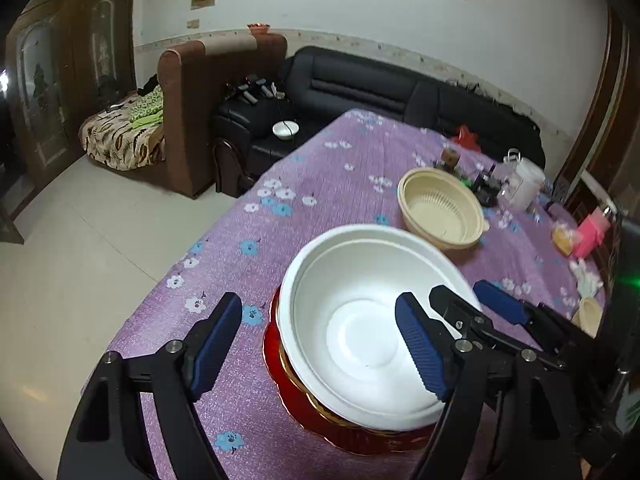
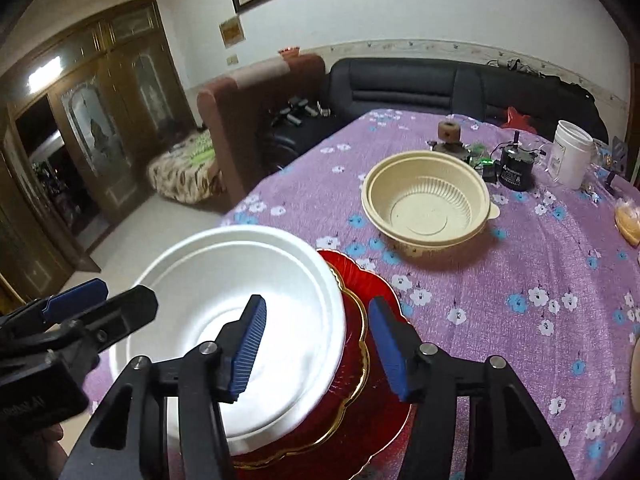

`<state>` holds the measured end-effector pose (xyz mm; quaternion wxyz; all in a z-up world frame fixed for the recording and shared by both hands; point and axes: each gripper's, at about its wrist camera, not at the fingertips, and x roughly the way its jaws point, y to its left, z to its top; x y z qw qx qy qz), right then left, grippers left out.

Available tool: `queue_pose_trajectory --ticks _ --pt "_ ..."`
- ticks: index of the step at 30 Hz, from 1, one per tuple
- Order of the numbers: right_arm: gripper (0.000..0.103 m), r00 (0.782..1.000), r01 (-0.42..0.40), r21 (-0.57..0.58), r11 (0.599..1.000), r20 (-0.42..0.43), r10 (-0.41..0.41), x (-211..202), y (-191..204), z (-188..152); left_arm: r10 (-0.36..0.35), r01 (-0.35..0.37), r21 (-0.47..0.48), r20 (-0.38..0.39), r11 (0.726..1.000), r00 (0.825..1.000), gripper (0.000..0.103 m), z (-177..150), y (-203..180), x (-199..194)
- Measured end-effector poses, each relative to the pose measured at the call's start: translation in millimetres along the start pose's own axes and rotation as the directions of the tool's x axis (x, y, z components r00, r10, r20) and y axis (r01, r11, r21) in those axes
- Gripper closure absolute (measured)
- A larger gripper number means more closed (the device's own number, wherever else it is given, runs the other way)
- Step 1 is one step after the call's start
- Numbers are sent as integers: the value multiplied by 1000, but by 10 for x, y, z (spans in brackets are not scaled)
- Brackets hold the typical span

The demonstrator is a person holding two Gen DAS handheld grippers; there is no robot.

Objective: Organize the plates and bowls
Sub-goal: 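Carry the white bowl onto the red plates and open the right tool, then move the right tool toward the large beige plastic bowl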

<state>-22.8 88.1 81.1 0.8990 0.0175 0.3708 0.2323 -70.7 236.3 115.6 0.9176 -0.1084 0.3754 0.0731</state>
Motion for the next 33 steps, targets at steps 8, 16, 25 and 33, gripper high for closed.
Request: queue_pose_trajectory --ticks 8,16,25,33 --pt "42 997 -38 52 998 72 34 -337 -113 -68 24 -21 -26 113 999 993 19 13 -36 -358" --pt "37 991 18 146 989 127 -37 -788 -601 -278 6 -18 95 131 995 991 16 -101 -438 -457" --pt "36 973 162 329 930 105 -207 -1225 -1567 -663 -57 31 278 87 960 995 14 -361 -1070 -473" --pt "37 936 254 493 832 90 -339 -1723 -2387 -1007 -126 131 355 -37 926 991 14 -617 -1558 -254"
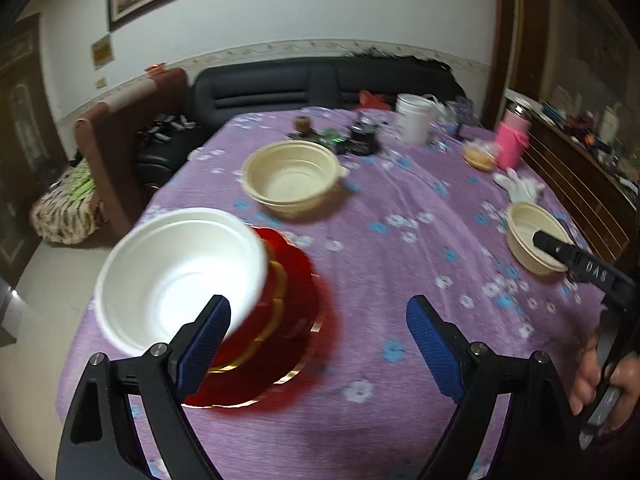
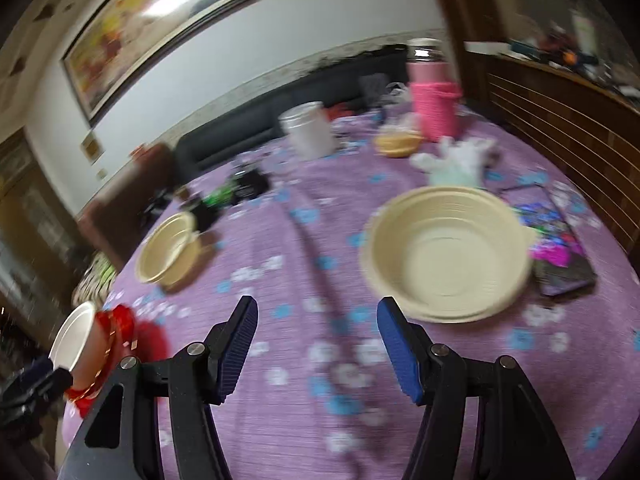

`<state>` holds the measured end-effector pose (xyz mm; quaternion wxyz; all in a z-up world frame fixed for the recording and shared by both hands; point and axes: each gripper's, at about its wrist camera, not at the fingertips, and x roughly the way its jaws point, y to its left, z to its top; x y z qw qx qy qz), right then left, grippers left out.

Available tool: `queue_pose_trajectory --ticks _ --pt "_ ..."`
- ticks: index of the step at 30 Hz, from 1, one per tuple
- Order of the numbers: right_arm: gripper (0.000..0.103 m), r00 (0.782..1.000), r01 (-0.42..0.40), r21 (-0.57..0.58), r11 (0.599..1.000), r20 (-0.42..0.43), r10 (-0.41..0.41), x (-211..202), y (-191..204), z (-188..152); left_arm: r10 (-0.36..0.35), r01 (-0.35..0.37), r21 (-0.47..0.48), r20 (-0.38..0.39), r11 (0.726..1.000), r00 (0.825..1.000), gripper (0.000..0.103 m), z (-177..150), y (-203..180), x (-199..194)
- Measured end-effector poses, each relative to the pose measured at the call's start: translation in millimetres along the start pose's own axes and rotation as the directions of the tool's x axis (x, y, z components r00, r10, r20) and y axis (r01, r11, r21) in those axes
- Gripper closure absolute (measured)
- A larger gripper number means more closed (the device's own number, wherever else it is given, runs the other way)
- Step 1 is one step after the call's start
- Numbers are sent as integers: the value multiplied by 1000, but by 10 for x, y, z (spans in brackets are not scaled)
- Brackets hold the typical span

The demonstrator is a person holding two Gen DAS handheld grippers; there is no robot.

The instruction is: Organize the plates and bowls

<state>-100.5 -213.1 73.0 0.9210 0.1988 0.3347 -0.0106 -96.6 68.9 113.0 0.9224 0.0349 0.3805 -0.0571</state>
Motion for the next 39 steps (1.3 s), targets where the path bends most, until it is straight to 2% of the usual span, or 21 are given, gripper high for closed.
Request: queue_pose_trajectory --ticks 6,11,17,21,22,23,24,25,27,29,31,34,39 --pt "37 996 83 75 994 14 -84 -101 -493 40 4 -4 54 -10 999 1000 14 -30 -213 61" --pt "37 988 152 158 976 -10 -152 -53 -831 71 57 -57 99 1 993 998 14 -74 -324 115" --pt "37 986 154 317 936 -102 -128 265 -1214 176 120 -123 154 25 980 992 14 -111 -422 146" --pt "37 984 159 320 934 -133 -121 499 -1209 221 140 -142 163 23 976 990 14 -119 -414 175" --pt "39 983 157 313 937 -139 -118 548 -1187 225 141 -142 160 19 977 990 14 -118 -402 189" --pt "47 982 161 296 942 -147 -122 611 -1140 225 141 -142 158 15 977 990 14 -118 -396 201" --pt "61 981 170 276 946 -142 -135 629 -1099 224 142 -141 155 8 978 990 14 -117 -382 221" --pt "68 981 168 257 952 -142 -135 654 -1062 225 143 -142 154 5 978 990 14 -122 -383 234" --pt "85 984 117 235 965 -158 -81 734 -975 205 145 -142 151 -6 978 989 14 -121 -377 273" --pt "88 985 90 202 975 -161 -58 777 -885 197 146 -142 150 -14 978 989 14 -129 -383 308" --pt "89 987 61 153 986 -159 -37 793 -769 188 145 -140 155 -23 978 989 14 -138 -402 347" --pt "89 981 -35 98 995 -188 53 816 -594 151 145 -137 163 -35 977 989 14 -148 -435 397" --pt "89 938 -218 -7 976 -279 208 894 -245 1 132 -120 165 -63 979 989 14 -146 -476 486"
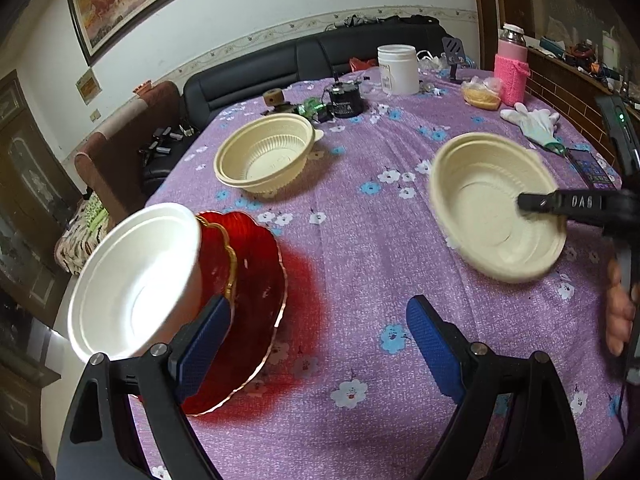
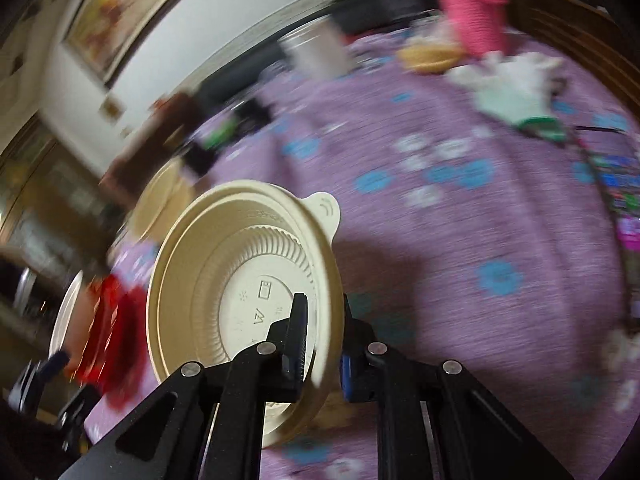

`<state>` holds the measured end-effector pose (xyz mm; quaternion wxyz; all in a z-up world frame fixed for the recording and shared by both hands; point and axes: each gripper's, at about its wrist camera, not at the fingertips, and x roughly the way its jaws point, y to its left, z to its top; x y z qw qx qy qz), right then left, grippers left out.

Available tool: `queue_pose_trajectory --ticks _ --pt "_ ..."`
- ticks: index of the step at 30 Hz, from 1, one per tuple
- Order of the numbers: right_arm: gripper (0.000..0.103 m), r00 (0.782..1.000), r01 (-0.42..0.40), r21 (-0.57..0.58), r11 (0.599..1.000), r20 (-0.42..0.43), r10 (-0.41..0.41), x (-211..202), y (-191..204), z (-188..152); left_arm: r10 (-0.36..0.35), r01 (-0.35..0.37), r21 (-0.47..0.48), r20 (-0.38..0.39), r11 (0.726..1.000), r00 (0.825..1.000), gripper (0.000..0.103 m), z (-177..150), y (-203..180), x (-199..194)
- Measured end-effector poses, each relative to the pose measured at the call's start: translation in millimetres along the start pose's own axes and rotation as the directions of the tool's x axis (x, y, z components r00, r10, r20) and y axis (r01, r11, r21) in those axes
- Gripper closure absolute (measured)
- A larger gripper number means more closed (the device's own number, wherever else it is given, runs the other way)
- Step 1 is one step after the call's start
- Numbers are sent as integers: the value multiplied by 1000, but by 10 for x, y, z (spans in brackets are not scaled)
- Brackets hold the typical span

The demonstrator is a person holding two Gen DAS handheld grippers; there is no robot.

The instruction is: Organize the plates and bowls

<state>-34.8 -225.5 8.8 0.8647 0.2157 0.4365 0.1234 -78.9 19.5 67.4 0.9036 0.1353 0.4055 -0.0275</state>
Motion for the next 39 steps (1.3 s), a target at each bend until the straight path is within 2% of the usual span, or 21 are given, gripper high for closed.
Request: queue_pose_trajectory --ticks 3,6,11,16,21,24,26,27,28,29,31,39 --pt "88 1000 -19 -60 998 -22 18 102 152 -71 -27 27 -7 -28 1000 999 14 24 -16 70" --pt "87 1000 -4 -84 996 -24 2 146 200 -116 -94 92 -51 -58 994 994 14 76 -6 150" --pt "86 1000 17 -84 996 -11 -18 136 175 -103 -159 148 -111 -93 983 983 14 197 -60 333" --pt "80 999 30 -92 995 27 -27 59 207 -94 -242 224 -155 -107 962 964 14 379 -175 515" --pt "80 998 49 -105 993 35 -46 43 232 -99 -241 218 -157 -144 963 960 14 479 -303 765" --pt "80 999 45 -101 994 35 -41 24 219 -96 -267 239 -166 -173 957 948 15 485 -370 901" --pt "80 998 46 -102 994 47 -42 -1 224 -100 -302 274 -167 -182 947 936 34 471 -416 957" --pt "80 998 48 -108 993 54 -43 -15 232 -103 -311 282 -161 -193 946 931 59 463 -438 979" --pt "80 998 49 -112 993 56 -43 -21 237 -107 -317 288 -160 -203 944 926 77 455 -450 997" --pt "81 998 48 -115 992 56 -42 -24 242 -116 -327 295 -167 -209 941 922 80 445 -450 1012" --pt "84 998 47 -122 991 56 -41 -24 252 -132 -328 295 -183 -190 938 925 80 437 -420 987" --pt "85 995 46 -153 987 90 -32 -62 329 -177 -289 270 -154 -116 950 950 80 422 -350 688"
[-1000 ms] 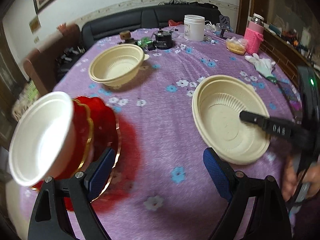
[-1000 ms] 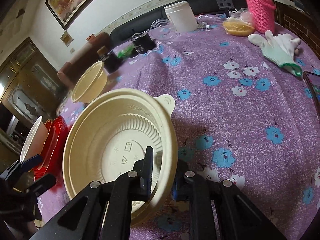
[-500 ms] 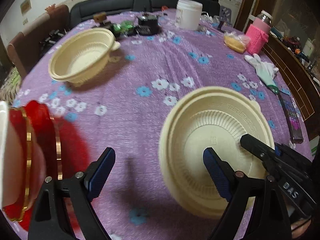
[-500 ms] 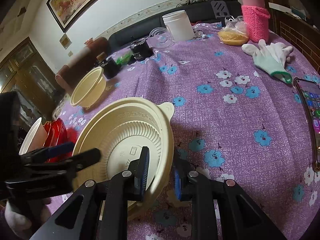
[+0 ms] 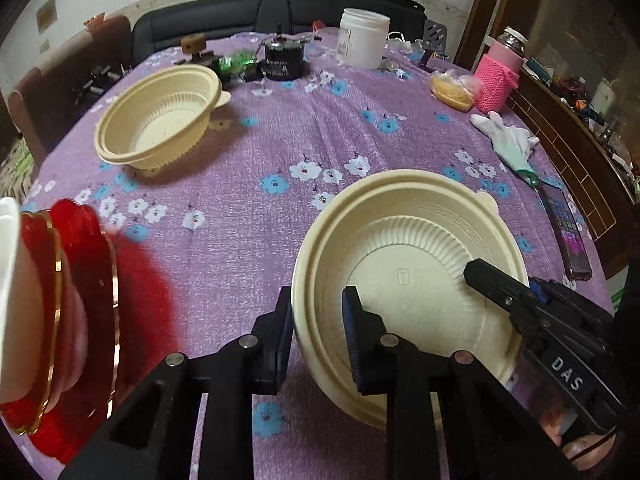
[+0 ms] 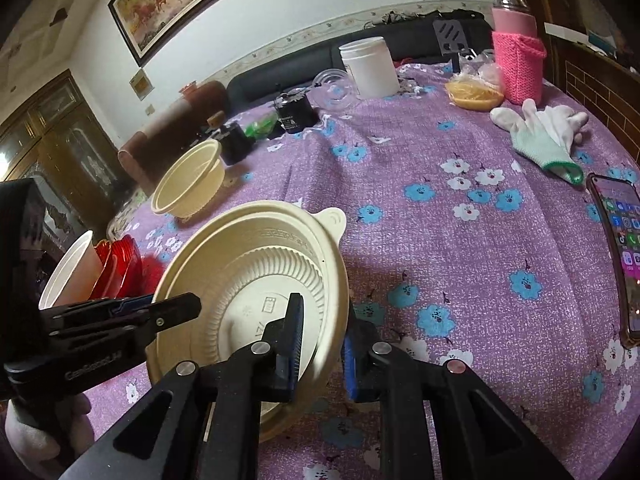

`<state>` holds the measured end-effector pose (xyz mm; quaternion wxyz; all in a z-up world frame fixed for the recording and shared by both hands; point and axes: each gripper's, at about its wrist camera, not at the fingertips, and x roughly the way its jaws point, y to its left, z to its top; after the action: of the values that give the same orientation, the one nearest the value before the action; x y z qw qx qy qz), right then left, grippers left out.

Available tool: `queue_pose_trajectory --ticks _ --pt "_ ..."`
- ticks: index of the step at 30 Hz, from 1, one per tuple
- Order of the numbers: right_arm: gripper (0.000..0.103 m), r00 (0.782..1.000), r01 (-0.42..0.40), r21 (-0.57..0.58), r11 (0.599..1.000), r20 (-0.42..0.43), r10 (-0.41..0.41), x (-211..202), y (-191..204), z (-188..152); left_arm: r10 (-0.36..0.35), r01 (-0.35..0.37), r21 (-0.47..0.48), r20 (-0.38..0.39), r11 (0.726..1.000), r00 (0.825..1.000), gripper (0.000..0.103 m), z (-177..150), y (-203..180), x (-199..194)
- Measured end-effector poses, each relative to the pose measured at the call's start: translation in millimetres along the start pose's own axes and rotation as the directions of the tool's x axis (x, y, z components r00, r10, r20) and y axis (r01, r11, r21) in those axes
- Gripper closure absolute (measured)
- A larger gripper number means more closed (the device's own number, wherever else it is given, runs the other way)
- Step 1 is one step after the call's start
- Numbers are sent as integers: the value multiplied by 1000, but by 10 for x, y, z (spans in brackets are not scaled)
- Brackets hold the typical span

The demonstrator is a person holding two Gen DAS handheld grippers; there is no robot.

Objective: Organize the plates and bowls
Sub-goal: 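Carry the beige bowl, lower it into the white bowl, open the right tool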

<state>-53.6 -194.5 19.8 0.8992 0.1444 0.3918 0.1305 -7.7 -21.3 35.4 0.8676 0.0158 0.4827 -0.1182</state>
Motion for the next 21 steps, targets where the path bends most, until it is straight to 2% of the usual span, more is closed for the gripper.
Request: queue_pose_trajectory --ticks 4,7,9,13,21 --pt "86 1000 -26 6 1000 -7 26 14 19 -24 -13 13 -14 8 1000 1000 80 -41 67 -64" --pt "88 997 -70 42 997 -23 71 37 11 -28 -59 58 -59 -9 997 998 80 -80 198 -100" --pt "88 998 -62 27 998 -10 63 -17 88 -21 -75 74 -68 -4 995 997 80 -104 242 -168" --pt "88 999 -50 1 999 9 50 -123 296 -24 -55 58 -61 53 996 997 80 -141 294 -394" --pt "88 993 -111 -28 993 31 112 -332 822 186 -61 80 -114 158 990 986 80 -210 638 -903"
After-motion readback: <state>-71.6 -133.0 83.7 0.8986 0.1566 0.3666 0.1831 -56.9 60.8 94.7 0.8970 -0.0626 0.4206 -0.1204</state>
